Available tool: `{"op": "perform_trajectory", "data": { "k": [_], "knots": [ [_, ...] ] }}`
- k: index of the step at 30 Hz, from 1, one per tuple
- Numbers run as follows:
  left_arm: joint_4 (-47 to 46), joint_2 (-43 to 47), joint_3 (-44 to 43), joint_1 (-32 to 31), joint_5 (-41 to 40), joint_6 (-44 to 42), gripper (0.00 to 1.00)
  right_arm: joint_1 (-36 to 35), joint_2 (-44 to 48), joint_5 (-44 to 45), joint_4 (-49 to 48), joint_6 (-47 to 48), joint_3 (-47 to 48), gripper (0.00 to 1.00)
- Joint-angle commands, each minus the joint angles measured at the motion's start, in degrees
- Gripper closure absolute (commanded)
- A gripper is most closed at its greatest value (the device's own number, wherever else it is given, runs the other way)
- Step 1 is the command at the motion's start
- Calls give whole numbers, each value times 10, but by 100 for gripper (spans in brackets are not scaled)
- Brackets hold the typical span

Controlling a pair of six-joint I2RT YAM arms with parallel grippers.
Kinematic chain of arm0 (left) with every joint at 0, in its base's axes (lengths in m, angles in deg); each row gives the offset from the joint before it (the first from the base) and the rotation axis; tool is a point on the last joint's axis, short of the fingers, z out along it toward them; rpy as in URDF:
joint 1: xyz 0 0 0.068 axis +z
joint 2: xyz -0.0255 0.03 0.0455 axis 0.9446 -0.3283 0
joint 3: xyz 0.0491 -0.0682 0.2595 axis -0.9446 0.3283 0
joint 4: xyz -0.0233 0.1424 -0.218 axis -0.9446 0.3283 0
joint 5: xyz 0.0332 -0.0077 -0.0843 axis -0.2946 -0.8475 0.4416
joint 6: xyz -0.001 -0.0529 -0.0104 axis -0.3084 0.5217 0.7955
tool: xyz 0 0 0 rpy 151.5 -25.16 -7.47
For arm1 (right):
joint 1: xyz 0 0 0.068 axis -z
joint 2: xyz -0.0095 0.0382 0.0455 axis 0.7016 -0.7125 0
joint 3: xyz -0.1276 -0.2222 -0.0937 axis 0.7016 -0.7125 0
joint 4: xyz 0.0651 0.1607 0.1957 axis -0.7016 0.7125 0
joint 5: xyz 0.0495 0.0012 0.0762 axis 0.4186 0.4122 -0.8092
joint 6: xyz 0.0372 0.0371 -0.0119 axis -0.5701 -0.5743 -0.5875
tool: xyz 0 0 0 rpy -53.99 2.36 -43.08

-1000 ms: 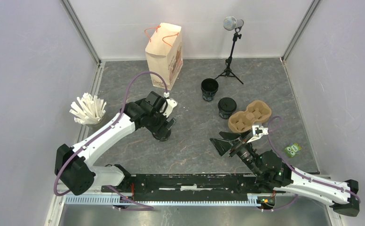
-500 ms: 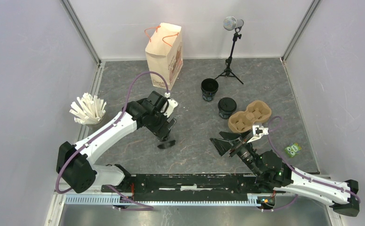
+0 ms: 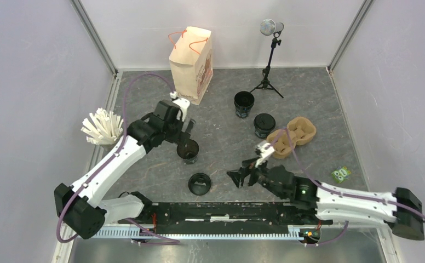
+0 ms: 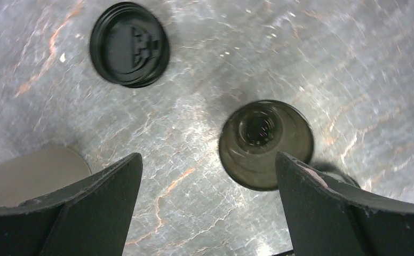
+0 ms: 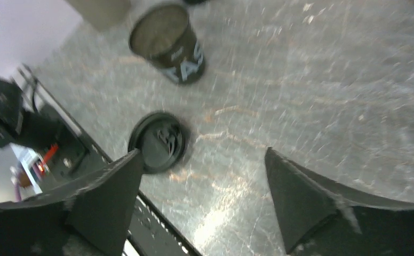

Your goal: Pack the takeout coffee

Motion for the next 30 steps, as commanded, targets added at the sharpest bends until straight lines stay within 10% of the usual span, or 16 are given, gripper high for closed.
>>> {"op": "perform_trajectory", "data": {
  "k": [1,7,30],
  "knots": [
    [-17,10,3,60,-10,86,0,-3,-131,-102,-21,25,51,20],
    [-15,-11,30,91,49,88,12,-10,-299,-161,-91,17,82,63],
    [-44,-103,61,100,168,66,59,-30,-531,-100,-94,23,200,56]
  ]
}}
